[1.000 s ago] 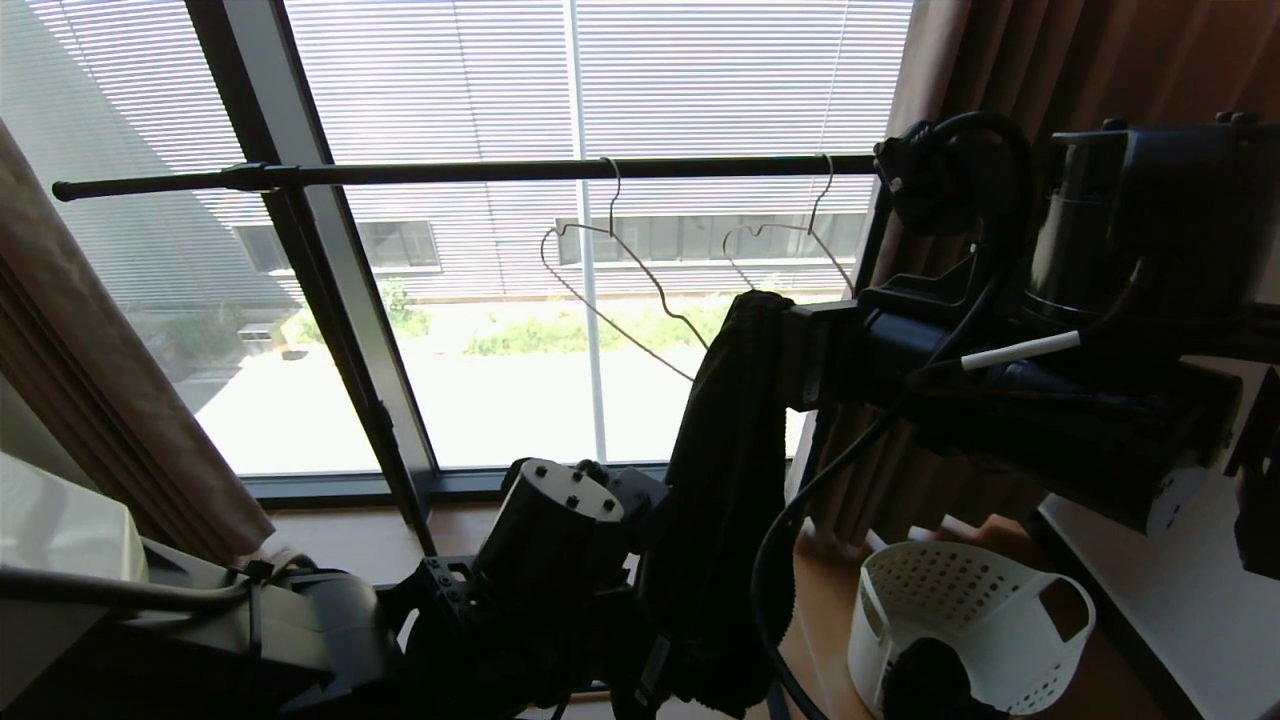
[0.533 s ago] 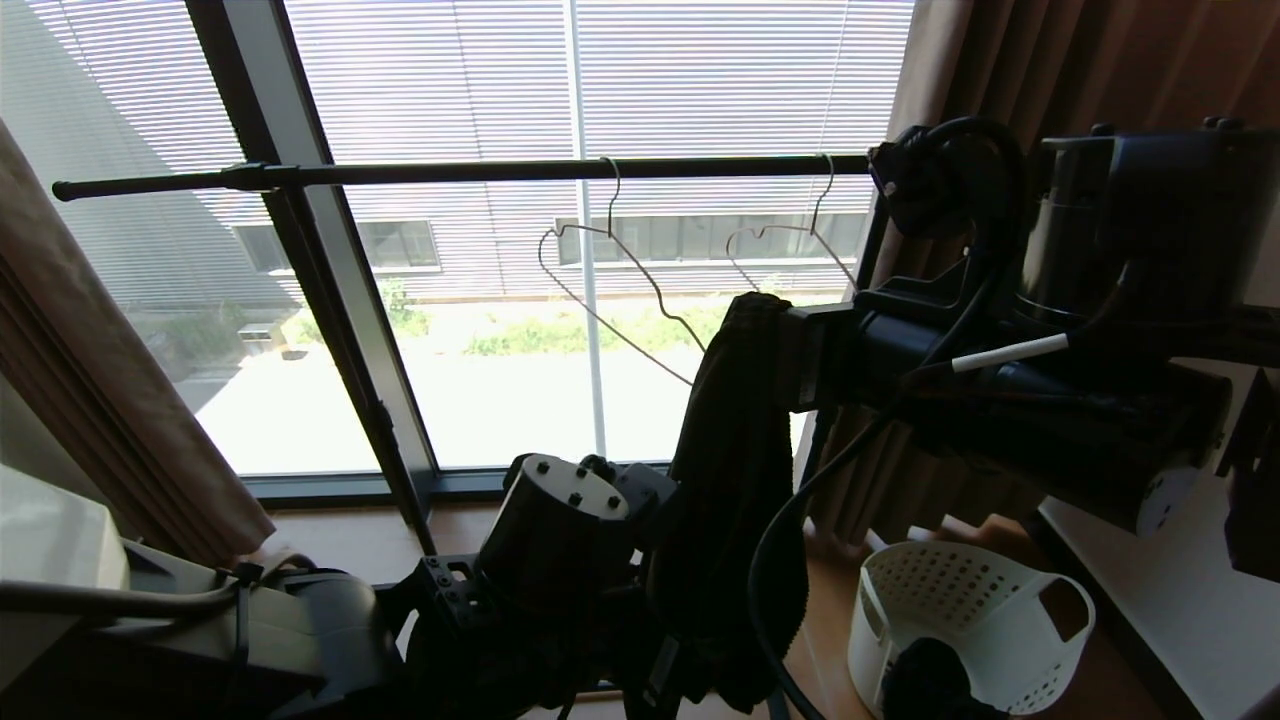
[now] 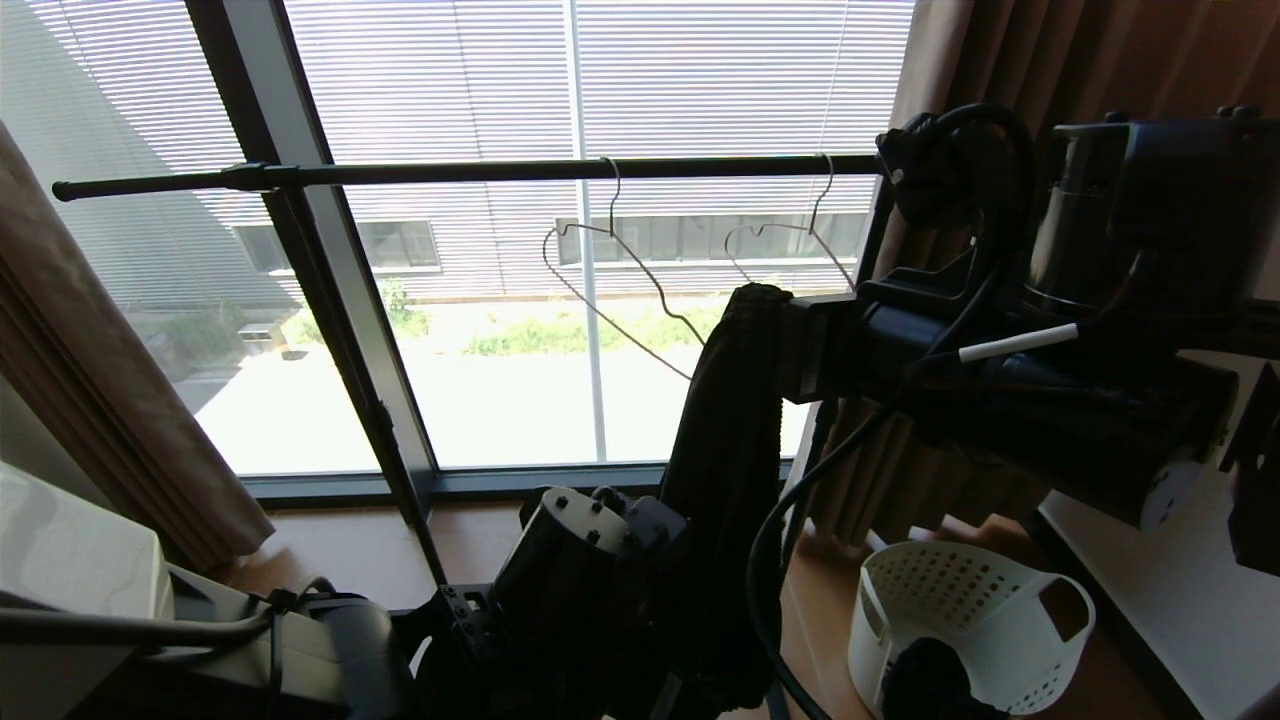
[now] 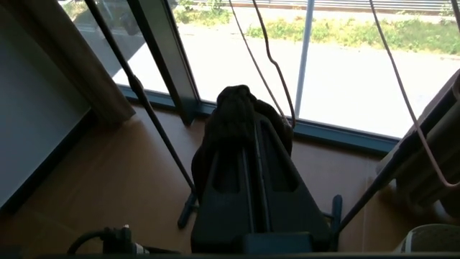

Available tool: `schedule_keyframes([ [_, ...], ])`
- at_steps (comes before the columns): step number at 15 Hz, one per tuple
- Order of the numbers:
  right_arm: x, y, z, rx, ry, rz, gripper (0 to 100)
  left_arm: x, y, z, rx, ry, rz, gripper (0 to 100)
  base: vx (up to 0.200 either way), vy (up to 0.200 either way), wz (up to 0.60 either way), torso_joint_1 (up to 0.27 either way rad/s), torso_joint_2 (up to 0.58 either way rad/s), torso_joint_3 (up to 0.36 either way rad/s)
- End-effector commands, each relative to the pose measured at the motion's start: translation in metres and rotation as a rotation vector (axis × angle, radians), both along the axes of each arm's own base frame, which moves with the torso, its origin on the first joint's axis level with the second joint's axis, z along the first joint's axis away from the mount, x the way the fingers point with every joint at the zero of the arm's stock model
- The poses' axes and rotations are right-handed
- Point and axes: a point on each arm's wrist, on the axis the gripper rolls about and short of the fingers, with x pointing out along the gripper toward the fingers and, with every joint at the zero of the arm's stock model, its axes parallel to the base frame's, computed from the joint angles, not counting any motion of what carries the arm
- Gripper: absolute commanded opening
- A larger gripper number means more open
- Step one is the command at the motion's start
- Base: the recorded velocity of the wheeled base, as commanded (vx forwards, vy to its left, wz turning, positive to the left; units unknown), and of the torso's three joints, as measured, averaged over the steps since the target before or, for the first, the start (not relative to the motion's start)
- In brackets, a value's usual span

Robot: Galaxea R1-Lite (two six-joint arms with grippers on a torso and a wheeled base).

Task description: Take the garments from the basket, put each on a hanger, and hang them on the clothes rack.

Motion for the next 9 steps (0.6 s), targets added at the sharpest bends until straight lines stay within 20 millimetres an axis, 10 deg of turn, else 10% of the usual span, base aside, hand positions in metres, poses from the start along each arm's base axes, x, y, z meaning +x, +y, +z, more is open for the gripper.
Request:
schedule_keyframes([
  [1, 0.002, -0.003, 0.002, 0.010, -0.011, -0.015, 0, -0.005, 0.008, -0.003, 0.029, 0.000, 0.021, 100, 0.000, 0.000, 0.00, 0.000, 0.00, 0.000],
  [5, 0.011, -0.009, 0.004, 0.013, -0.016, -0.049, 0, -0.017, 0.026, 0.013, 0.010, -0.037, 0.048, 100, 0.000, 0.000, 0.00, 0.000, 0.00, 0.000],
  [6, 0.013, -0.011, 0.004, 0.014, -0.017, -0.058, 0, -0.017, 0.032, 0.015, 0.004, -0.042, 0.061, 0, 0.000, 0.000, 0.00, 0.000, 0.00, 0.000],
  [9, 0.015, -0.014, 0.004, 0.013, -0.017, -0.070, 0, -0.020, 0.050, 0.025, -0.016, -0.062, 0.102, 0, 0.000, 0.000, 0.00, 0.000, 0.00, 0.000],
])
